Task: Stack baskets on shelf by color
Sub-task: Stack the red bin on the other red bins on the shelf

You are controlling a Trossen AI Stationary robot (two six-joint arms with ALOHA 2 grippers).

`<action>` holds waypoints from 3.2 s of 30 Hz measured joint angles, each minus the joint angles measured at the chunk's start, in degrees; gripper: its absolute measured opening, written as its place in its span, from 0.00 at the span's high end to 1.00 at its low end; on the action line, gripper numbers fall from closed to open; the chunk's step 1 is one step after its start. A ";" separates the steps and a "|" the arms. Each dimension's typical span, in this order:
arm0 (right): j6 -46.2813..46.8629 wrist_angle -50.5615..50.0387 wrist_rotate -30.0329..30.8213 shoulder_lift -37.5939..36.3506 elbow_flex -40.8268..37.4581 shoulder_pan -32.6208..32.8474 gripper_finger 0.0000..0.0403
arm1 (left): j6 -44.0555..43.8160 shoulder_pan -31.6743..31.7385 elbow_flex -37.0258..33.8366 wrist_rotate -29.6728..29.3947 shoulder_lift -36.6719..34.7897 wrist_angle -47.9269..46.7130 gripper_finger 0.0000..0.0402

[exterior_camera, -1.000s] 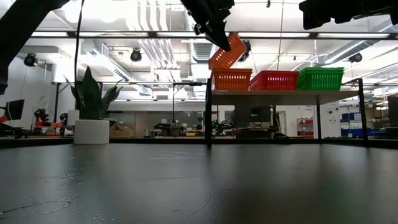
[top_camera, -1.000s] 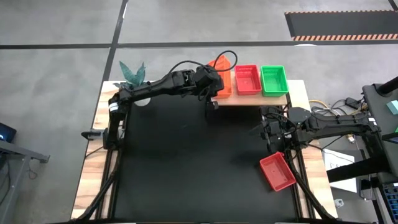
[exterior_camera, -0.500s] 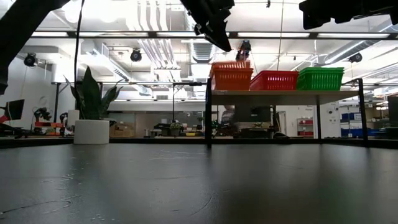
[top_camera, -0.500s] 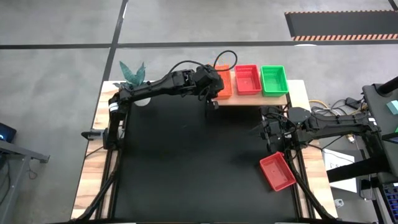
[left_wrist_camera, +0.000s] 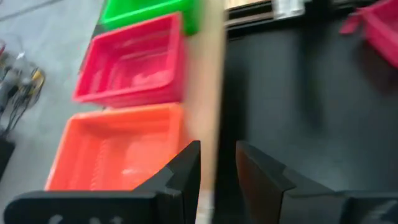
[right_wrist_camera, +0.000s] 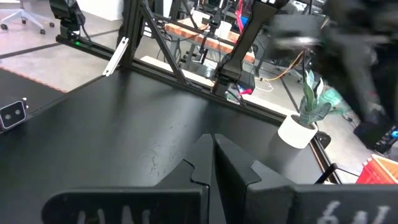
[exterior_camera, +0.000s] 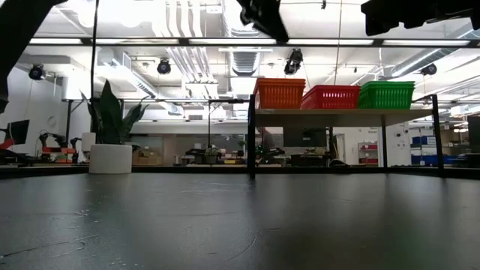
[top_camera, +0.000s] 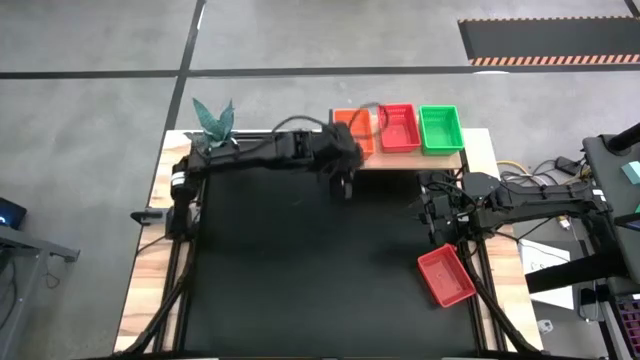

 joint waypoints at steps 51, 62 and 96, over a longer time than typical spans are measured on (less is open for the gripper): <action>43.55 -32.96 7.55 31.32 24.06 21.98 0.98 | 6.74 -20.44 -60.15 -0.44 -32.72 58.96 0.79; 61.89 -61.02 8.04 42.57 36.60 31.88 0.98 | 7.69 -20.44 -62.14 -0.44 -34.26 60.52 0.79; 82.36 -60.31 7.93 48.20 22.54 50.75 0.98 | -3.28 -21.95 -62.87 -0.22 -34.16 66.73 0.79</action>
